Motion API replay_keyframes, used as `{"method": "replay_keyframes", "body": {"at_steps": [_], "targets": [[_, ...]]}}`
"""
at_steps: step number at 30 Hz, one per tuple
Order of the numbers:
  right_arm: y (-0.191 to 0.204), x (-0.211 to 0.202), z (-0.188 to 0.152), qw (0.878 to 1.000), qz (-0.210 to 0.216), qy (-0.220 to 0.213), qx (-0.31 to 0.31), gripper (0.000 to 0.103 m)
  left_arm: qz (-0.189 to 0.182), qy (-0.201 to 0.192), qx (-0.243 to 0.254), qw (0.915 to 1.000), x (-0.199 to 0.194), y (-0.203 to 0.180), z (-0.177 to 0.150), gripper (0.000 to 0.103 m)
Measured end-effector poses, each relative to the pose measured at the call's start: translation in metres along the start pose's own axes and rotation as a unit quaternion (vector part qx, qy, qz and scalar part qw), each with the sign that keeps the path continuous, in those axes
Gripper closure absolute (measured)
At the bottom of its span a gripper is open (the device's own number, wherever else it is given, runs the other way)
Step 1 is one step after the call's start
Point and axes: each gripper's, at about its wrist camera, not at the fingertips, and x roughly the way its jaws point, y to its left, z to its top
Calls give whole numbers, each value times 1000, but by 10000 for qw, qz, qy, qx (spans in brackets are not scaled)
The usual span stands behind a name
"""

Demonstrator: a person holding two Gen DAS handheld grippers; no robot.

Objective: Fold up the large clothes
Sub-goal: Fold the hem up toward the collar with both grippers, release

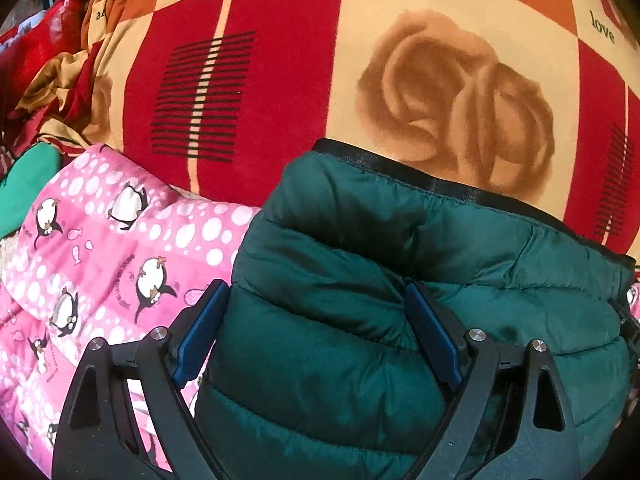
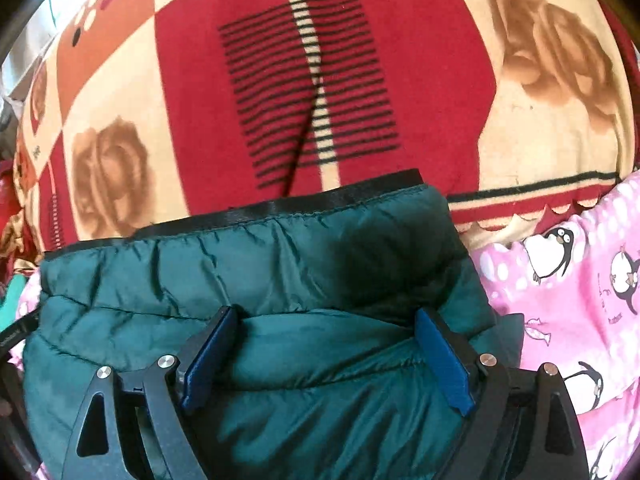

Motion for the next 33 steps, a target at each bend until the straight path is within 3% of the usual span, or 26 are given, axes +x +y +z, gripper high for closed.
{"method": "replay_keyframes", "body": {"at_steps": [6, 12, 17, 33], "targets": [[12, -5, 2, 10000, 5, -36, -12, 15, -37, 26, -11, 10000, -13, 7, -1, 14], [18, -62, -16, 9983, 528, -228, 86, 15, -65, -253, 174, 9995, -53, 17, -21, 14], [26, -89, -45, 9978, 649, -96, -86, 15, -60, -337, 245, 9991, -81, 19, -45, 14], [30, -130, -91, 9989, 342, 95, -296, 12, -122, -523, 285, 9982, -143, 17, -92, 14]]}}
